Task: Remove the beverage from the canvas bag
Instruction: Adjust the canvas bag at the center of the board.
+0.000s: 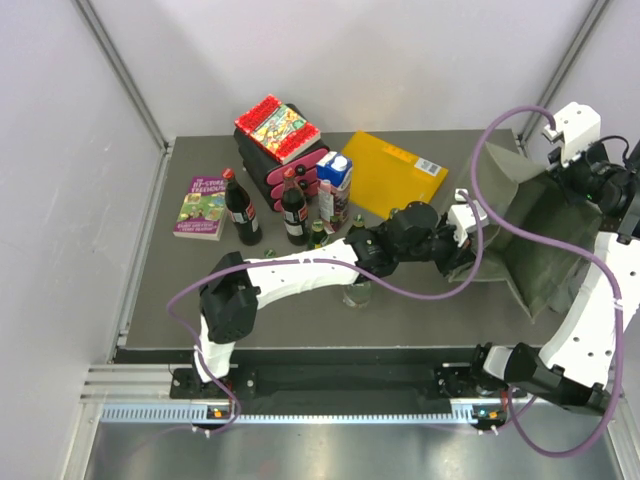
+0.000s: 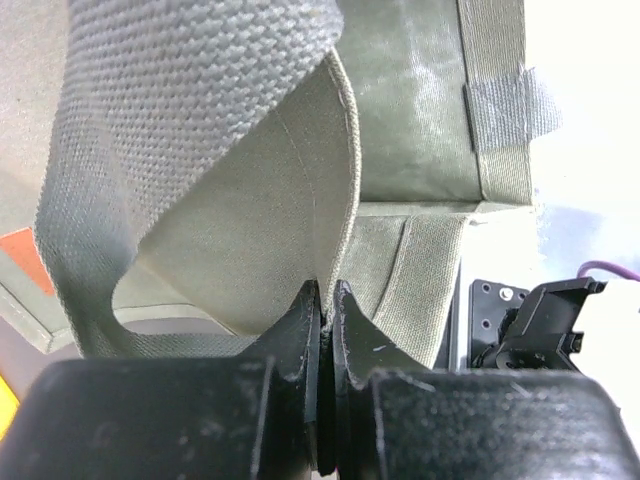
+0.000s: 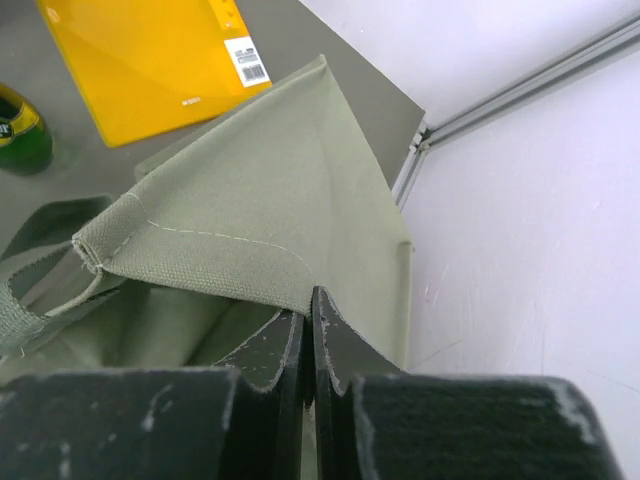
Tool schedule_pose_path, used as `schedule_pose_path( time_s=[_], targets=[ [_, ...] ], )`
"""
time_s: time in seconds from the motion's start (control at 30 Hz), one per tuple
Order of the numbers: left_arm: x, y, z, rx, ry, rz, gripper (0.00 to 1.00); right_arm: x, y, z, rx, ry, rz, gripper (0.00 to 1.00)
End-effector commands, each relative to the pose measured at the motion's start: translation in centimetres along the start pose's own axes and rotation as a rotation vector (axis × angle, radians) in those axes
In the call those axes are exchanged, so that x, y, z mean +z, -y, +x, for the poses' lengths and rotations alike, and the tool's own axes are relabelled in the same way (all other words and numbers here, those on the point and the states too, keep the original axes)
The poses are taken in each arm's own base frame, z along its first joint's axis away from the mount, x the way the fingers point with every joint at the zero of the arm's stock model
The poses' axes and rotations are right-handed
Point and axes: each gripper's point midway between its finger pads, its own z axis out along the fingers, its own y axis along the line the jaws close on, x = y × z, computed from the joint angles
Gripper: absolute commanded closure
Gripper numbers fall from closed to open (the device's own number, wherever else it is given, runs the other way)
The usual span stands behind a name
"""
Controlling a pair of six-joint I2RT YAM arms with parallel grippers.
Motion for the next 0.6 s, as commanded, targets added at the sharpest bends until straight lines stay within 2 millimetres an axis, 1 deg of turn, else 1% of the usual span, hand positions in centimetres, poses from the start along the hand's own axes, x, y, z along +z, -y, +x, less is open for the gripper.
schedule_pose_path(
  time_s=[0.0,0.1,0.17,0.2,0.23,0.27,0.3,0.33,0.37,0.4,0.43,0.47,0.5,0.53,0.57],
  targets=[
    [-1.5,1.1,-6.5,0.055,0.156,0.023,1.00,-0.2,0.8,-2.9,-0.019,0.119,0.034,1.00],
    [-1.5,0.8,-6.8,0.008,0.168,0.031,1.00,-0.1,1.5,-3.2,-0.016,0.128,0.058,1.00],
    [-1.6,0.4,-7.6,-0.061,0.191,0.050,1.00,0.0,2.0,-3.3,-0.016,0.125,0.074,1.00],
    [-1.6,0.3,-7.7,-0.084,0.196,0.057,1.00,0.5,2.4,-3.0,0.000,0.116,0.072,1.00],
    [-1.8,0.0,-8.7,-0.129,0.218,0.067,1.00,0.8,2.6,-2.7,0.008,0.103,0.074,1.00],
    [-1.6,-0.3,-8.6,-0.158,0.220,0.073,1.00,1.2,2.8,-2.5,0.018,0.095,0.074,1.00],
    [-1.5,-0.6,-8.8,-0.189,0.224,0.078,1.00,2.2,2.9,-2.1,0.041,0.081,0.057,1.00],
    [-1.6,-1.4,-10.0,-0.243,0.247,0.075,1.00,2.7,3.2,-1.7,0.049,0.064,0.063,1.00],
    [-1.4,-1.6,-10.1,-0.272,0.247,0.082,1.00,3.2,3.4,-1.6,0.059,0.057,0.067,1.00],
    [-0.8,-2.4,-9.6,-0.306,0.242,0.079,1.00,4.2,3.4,-1.1,0.088,0.046,0.058,1.00],
    [-0.9,-3.1,-10.6,-0.360,0.263,0.079,1.00,4.8,3.8,-1.4,0.080,0.048,0.069,1.00],
    [-0.3,-3.9,-10.1,-0.391,0.265,0.078,1.00,5.3,4.0,-1.4,0.085,0.045,0.073,1.00],
    [-0.1,-4.4,-10.3,-0.423,0.278,0.088,1.00,6.4,4.0,-1.5,0.099,0.044,0.057,1.00],
    [-0.2,-5.5,-10.8,-0.499,0.298,0.087,1.00,6.9,4.3,-1.6,0.099,0.042,0.065,1.00],
    [0.5,-6.5,-10.1,-0.533,0.294,0.081,1.00,7.4,4.4,-1.8,0.114,0.043,0.065,0.99]
  ],
)
